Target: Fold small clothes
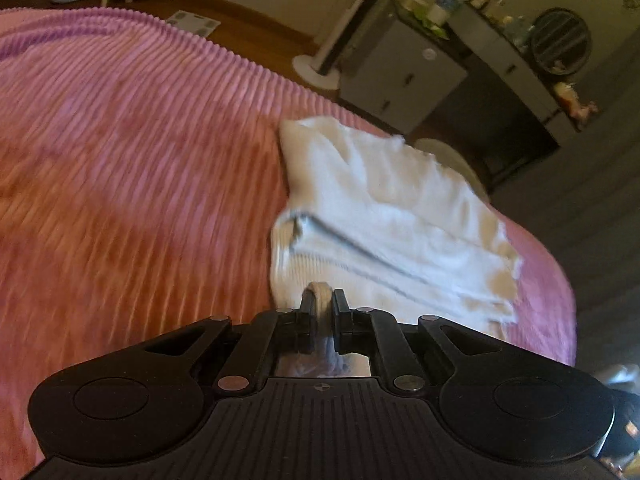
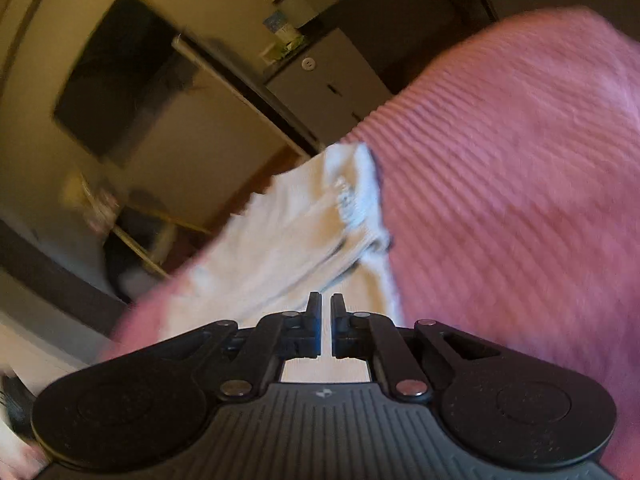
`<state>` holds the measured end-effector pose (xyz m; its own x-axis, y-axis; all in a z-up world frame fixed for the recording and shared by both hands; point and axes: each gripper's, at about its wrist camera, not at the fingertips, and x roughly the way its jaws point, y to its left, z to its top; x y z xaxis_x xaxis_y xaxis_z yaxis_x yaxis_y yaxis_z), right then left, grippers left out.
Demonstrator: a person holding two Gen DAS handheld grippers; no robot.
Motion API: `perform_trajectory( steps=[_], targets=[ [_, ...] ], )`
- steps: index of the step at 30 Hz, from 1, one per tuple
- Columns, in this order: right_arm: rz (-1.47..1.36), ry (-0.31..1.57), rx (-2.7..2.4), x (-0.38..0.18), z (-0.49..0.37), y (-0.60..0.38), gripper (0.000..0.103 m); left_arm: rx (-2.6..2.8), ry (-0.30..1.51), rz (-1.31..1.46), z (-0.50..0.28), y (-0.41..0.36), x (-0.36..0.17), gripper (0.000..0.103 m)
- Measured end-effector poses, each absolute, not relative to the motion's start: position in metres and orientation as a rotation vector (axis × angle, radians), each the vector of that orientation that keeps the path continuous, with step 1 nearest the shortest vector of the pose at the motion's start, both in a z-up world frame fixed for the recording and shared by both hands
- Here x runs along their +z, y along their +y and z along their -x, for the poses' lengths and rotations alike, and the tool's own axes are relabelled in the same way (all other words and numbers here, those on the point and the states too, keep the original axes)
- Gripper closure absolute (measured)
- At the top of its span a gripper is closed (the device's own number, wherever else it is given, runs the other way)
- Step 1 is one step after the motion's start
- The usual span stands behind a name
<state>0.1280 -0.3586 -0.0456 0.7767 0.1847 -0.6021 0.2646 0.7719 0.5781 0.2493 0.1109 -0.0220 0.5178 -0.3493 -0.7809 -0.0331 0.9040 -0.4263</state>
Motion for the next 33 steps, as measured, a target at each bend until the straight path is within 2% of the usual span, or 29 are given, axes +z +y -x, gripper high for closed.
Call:
perform_trajectory(
  steps=[3,4,5,7,10,13,17,19,21,23,25,28,33],
  targets=[
    [-0.387,0.701,0.036,-0.044,-0.128,-0.334,0.094,-0.193,1.015,0.279,-0.270,0.093,-0.036,0.092],
    [-0.292,0.707,0.084,-0.045,-0.120,-0.323,0.087,-0.190,1.017,0.224,-0.272,0.087,-0.041,0.090],
    [-0.197,0.719,0.125,-0.046,-0.111,-0.312,0.073,-0.192,1.026,0.188,-0.273,0.084,-0.047,0.088],
    [-0.072,0.738,0.215,-0.051,-0.087,-0.296,0.058,-0.195,1.051,0.174,-0.273,0.086,-0.060,0.082],
    [-0.043,0.840,0.278,-0.063,-0.060,-0.285,0.054,-0.219,1.094,0.250,-0.267,0.096,-0.074,0.080],
    [-0.290,0.947,0.277,-0.084,-0.044,-0.299,0.053,-0.258,1.106,0.349,-0.252,0.105,-0.078,0.074],
    [-0.640,0.968,0.264,-0.107,-0.036,-0.310,0.053,-0.270,1.118,0.356,-0.231,0.099,-0.081,0.073],
    [-0.733,0.975,0.292,-0.114,-0.038,-0.305,0.055,-0.272,1.121,0.333,-0.226,0.096,-0.081,0.082],
    [-0.764,0.992,0.286,-0.120,-0.042,-0.296,0.063,-0.257,1.117,0.310,-0.222,0.095,-0.079,0.085],
    [-0.820,1.045,0.302,-0.127,-0.047,-0.291,0.086,-0.260,1.109,0.318,-0.219,0.097,-0.075,0.089],
    [-0.835,1.075,0.304,-0.128,-0.047,-0.287,0.096,-0.260,1.099,0.335,-0.216,0.102,-0.070,0.091],
    [-0.860,1.006,0.335,-0.111,-0.051,-0.285,0.096,-0.266,1.076,0.366,-0.213,0.110,-0.059,0.093],
    [-0.929,0.743,0.322,-0.062,-0.087,-0.311,0.096,-0.276,1.015,0.516,-0.231,0.129,-0.036,0.093]
  ],
)
